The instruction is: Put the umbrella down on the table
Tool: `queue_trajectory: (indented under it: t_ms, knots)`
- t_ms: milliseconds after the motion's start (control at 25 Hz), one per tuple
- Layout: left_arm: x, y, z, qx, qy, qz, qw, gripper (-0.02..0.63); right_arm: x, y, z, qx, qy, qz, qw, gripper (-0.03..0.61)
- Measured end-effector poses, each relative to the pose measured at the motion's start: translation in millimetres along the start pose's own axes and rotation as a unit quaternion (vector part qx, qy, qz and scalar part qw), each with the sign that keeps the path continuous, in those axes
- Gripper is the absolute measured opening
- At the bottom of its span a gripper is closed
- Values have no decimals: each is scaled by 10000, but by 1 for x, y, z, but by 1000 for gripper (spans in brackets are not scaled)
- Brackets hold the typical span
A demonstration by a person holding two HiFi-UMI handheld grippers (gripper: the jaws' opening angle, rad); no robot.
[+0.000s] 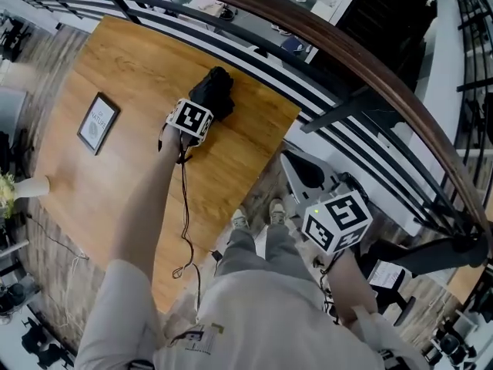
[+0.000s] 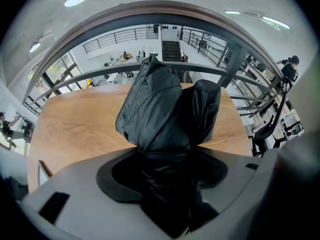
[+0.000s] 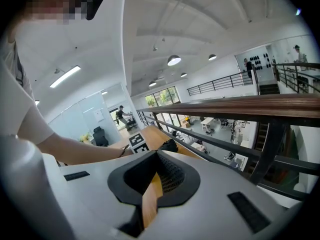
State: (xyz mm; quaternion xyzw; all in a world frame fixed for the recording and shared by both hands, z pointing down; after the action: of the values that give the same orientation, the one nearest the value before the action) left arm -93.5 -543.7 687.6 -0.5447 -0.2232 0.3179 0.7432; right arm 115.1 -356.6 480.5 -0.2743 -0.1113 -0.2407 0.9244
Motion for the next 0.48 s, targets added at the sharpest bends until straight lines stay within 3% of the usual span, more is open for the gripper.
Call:
queue_trajectory:
  t_ms: [120, 280, 400, 480]
  knots:
    - [-1, -5, 9, -193, -93, -102, 9997, 285, -6, -1, 5, -42, -50, -9, 10000, 28]
    - [18, -21, 18, -216, 146, 287, 9992, 293, 1, 1, 13, -153, 45, 224, 9996, 28]
    - [3, -25, 20, 39, 183, -232, 9996, 304, 6, 2, 14, -153, -6, 282, 9995, 28]
    - [4, -17, 19, 221, 248, -188, 9993, 314, 6, 2, 13, -134, 0, 282, 9995, 28]
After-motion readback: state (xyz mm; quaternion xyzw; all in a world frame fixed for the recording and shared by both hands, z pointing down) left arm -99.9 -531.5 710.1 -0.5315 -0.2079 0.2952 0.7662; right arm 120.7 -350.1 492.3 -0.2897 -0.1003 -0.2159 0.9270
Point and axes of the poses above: the fingertips, and each gripper's own axes: y backward along the fingers, x to its right, z out of its underside, the point moved 5 cm from there along y, backward along the fingers, and after that the axes turned 3 degrees about -x, right-handed, at the moved point
